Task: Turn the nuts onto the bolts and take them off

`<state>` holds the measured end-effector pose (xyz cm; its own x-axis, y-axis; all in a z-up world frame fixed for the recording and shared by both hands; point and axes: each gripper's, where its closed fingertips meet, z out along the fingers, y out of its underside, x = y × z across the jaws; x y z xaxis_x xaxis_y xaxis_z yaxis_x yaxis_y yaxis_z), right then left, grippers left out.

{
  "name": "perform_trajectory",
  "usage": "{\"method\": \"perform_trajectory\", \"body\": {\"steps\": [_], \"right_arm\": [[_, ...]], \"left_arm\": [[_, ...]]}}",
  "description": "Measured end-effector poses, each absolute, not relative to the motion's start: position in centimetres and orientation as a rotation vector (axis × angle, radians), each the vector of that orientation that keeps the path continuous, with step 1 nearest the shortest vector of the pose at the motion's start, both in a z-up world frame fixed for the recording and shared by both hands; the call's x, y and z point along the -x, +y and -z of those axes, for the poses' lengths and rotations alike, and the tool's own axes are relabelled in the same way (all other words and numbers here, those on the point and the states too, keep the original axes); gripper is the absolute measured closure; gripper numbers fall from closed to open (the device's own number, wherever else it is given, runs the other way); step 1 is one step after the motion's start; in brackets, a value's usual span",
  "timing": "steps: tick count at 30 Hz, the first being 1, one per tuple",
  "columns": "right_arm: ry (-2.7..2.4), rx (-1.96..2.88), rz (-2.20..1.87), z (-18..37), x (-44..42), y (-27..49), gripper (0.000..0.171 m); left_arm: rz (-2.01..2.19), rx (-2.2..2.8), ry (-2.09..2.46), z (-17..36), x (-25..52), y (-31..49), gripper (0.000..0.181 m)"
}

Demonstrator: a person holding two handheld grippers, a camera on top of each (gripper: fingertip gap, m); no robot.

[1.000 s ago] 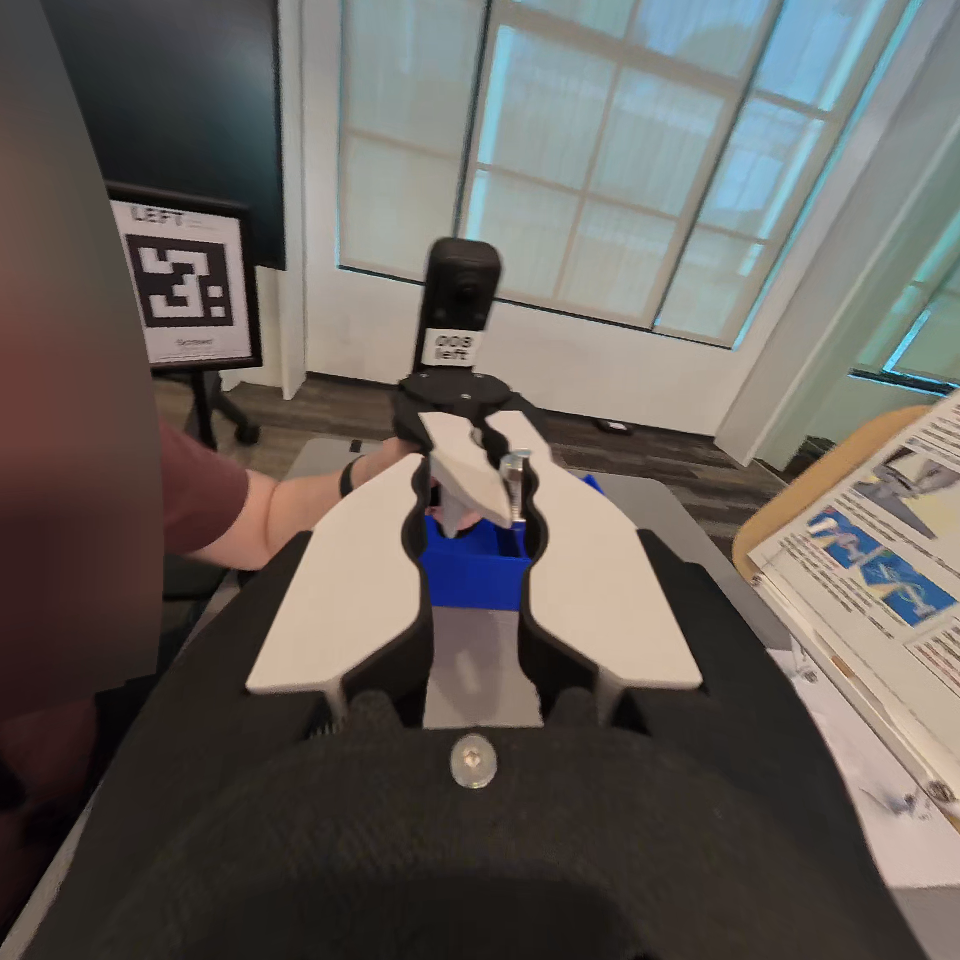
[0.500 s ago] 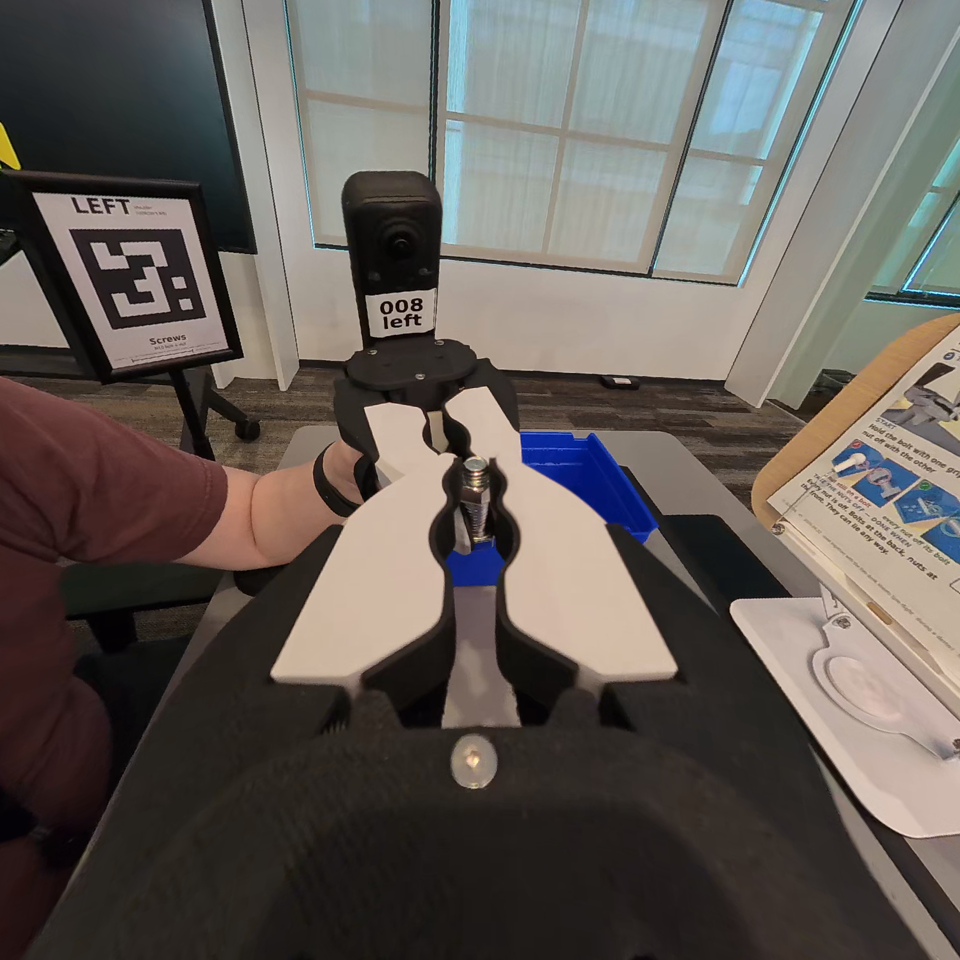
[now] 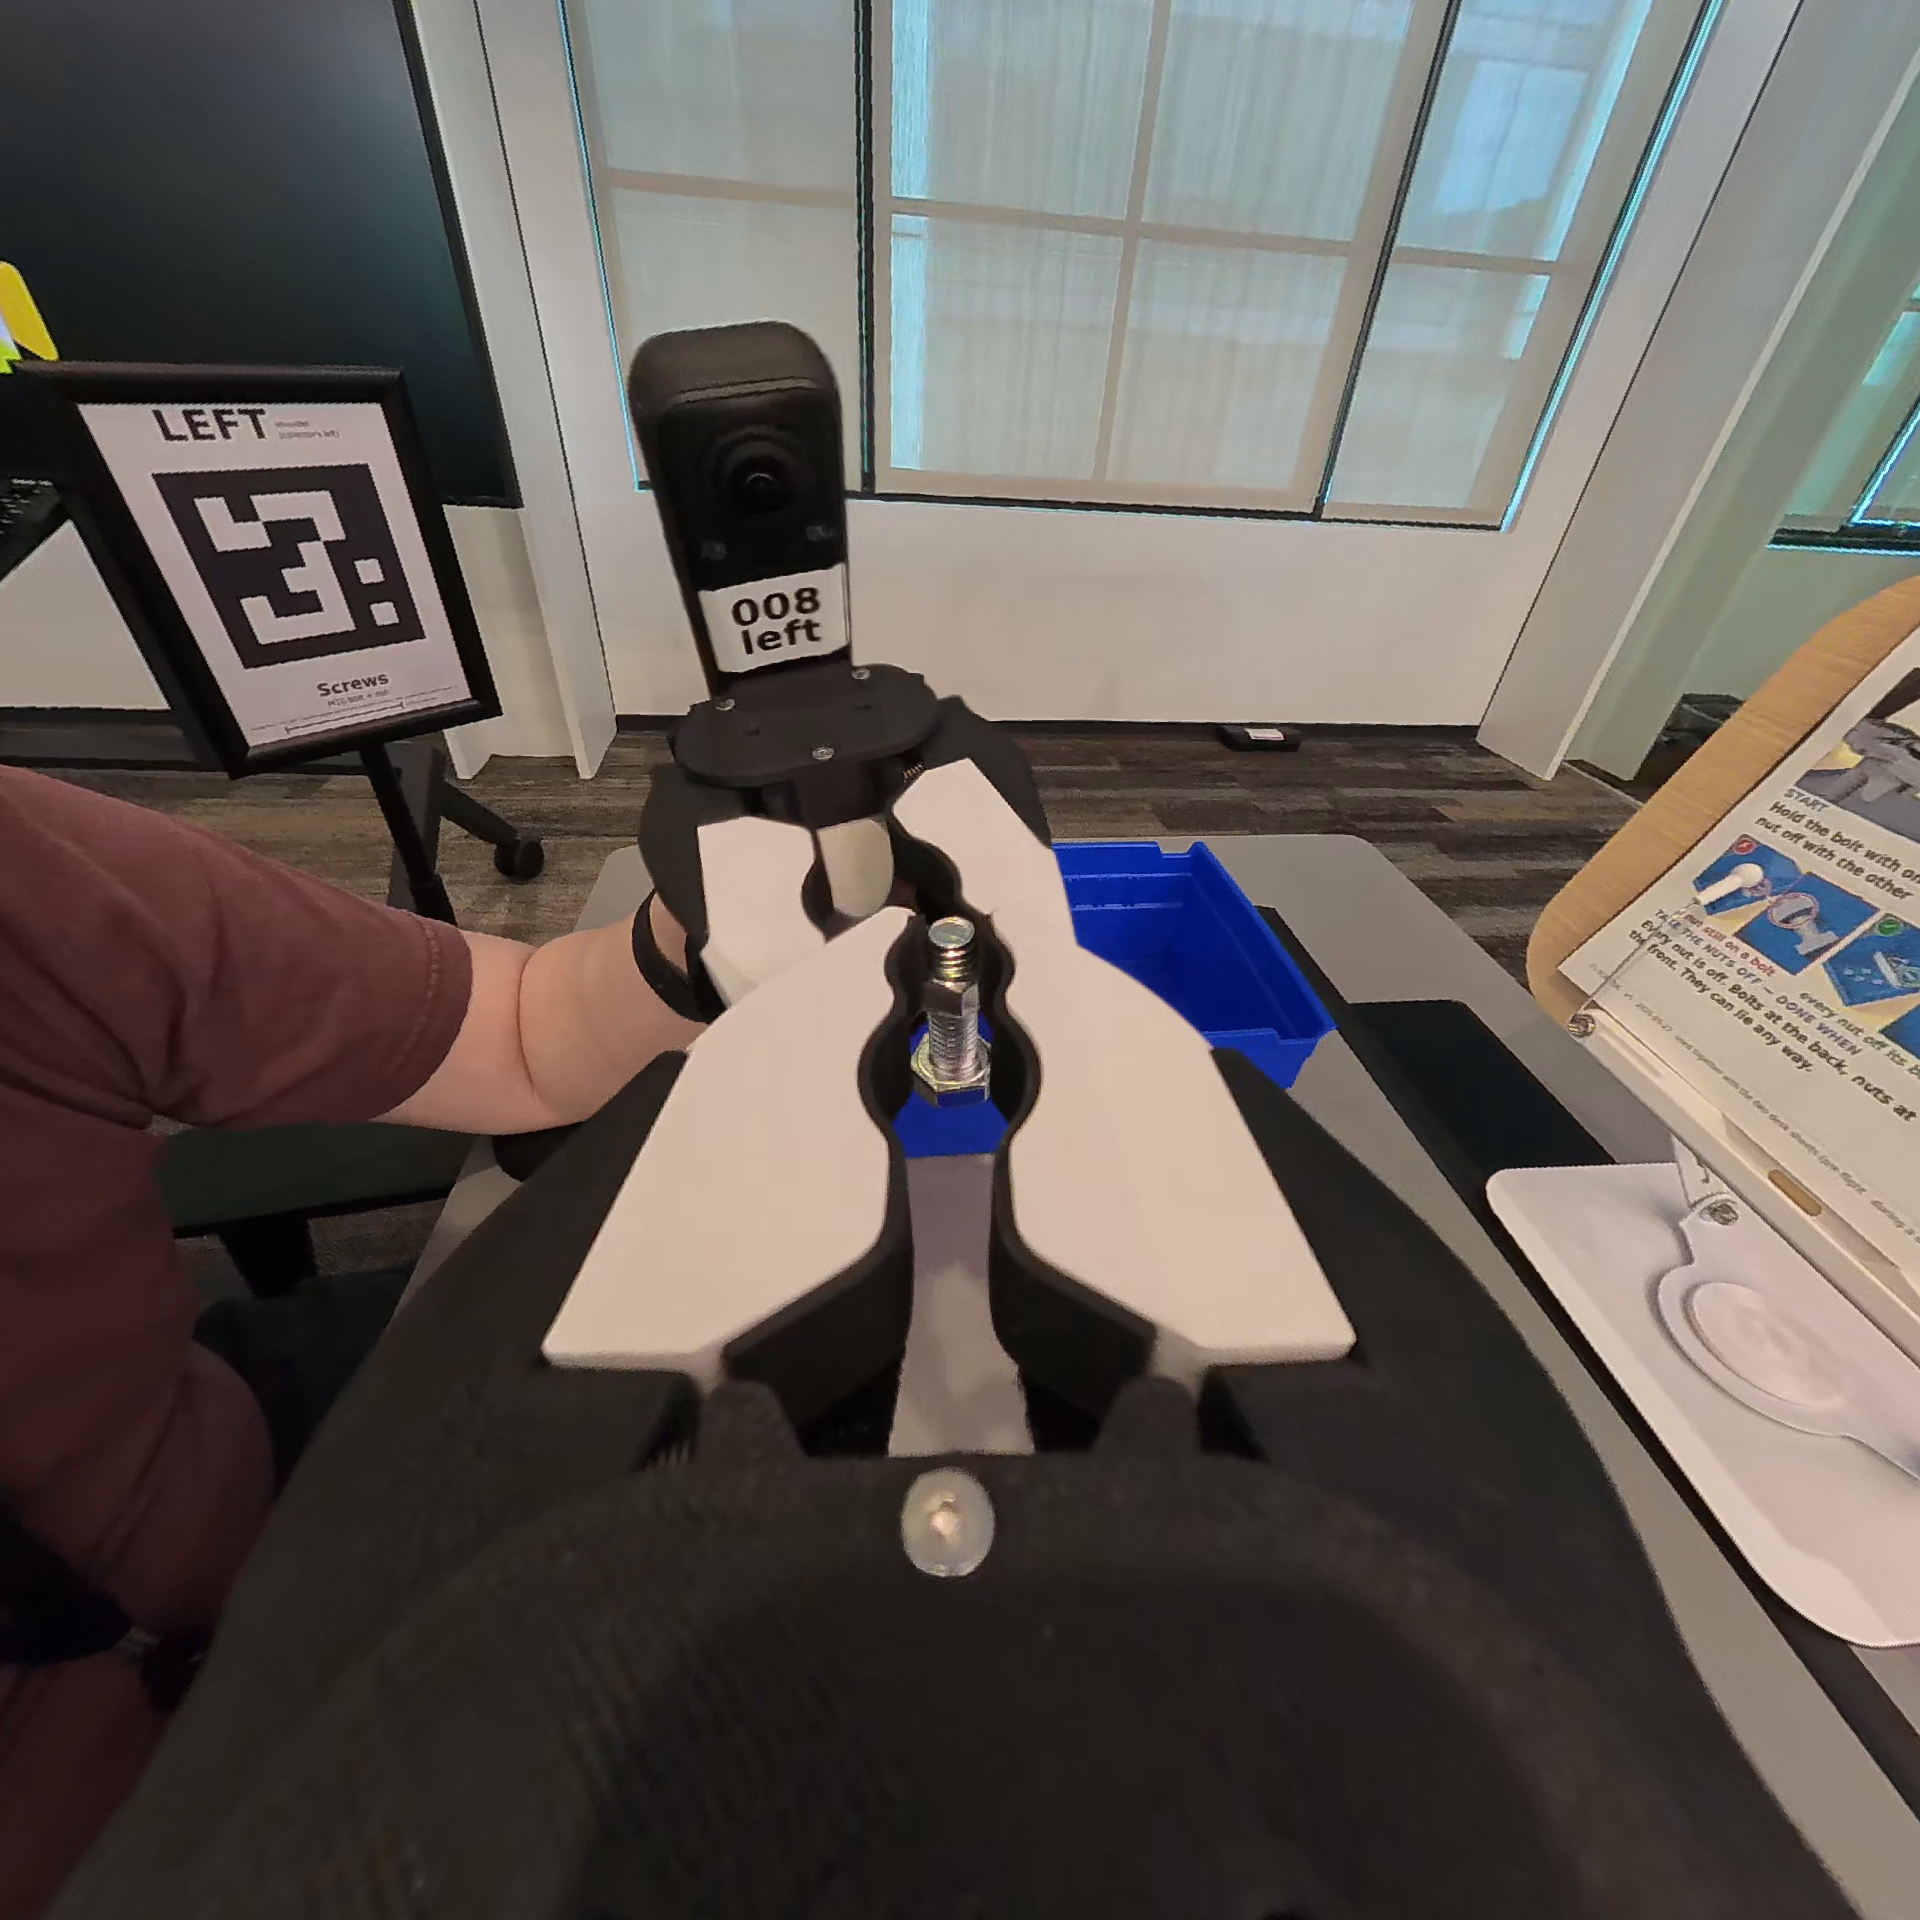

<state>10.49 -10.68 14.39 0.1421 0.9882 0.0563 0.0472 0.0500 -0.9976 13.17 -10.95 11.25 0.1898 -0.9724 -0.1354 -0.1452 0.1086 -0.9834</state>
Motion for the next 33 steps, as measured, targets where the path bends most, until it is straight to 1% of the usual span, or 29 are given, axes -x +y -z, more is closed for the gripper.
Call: {"method": "perform_trajectory", "body": {"steps": [3,5,12,21,23,26,31,33], "right_arm": [[-1.162,1.265,-1.044,-14.3,-10.6,-10.6,0.162],[-1.168,1.263,-1.038,-14.3,-10.6,-10.6,0.162],[-1.167,1.249,-1.050,-14.6,-10.7,-10.9,0.162],[-1.180,1.231,-1.039,-14.5,-10.6,-11.0,0.160],[-1.183,1.206,-1.036,-14.8,-10.8,-11.2,0.143],[-1.158,1.166,-1.064,-15.5,-11.2,-11.3,0.125],[-1.194,1.202,-1.136,-14.6,-10.7,-11.5,0.119],[-1.238,1.225,-1.111,-14.0,-10.5,-11.7,0.121]], "left_arm": [[0.851,1.331,1.228,-10.6,-13.4,-10.6,0.142],[0.856,1.348,1.252,-10.0,-13.6,-10.7,0.142],[0.881,1.324,1.231,-10.3,-13.7,-10.7,0.160],[0.863,1.324,1.225,-10.3,-13.7,-10.6,0.161],[0.881,1.326,1.218,-10.4,-13.7,-10.6,0.161],[0.908,1.328,1.204,-10.7,-13.4,-10.6,0.161],[0.898,1.340,1.191,-10.8,-13.1,-10.3,0.161],[0.888,1.353,1.180,-10.8,-13.0,-10.0,0.161]]}}
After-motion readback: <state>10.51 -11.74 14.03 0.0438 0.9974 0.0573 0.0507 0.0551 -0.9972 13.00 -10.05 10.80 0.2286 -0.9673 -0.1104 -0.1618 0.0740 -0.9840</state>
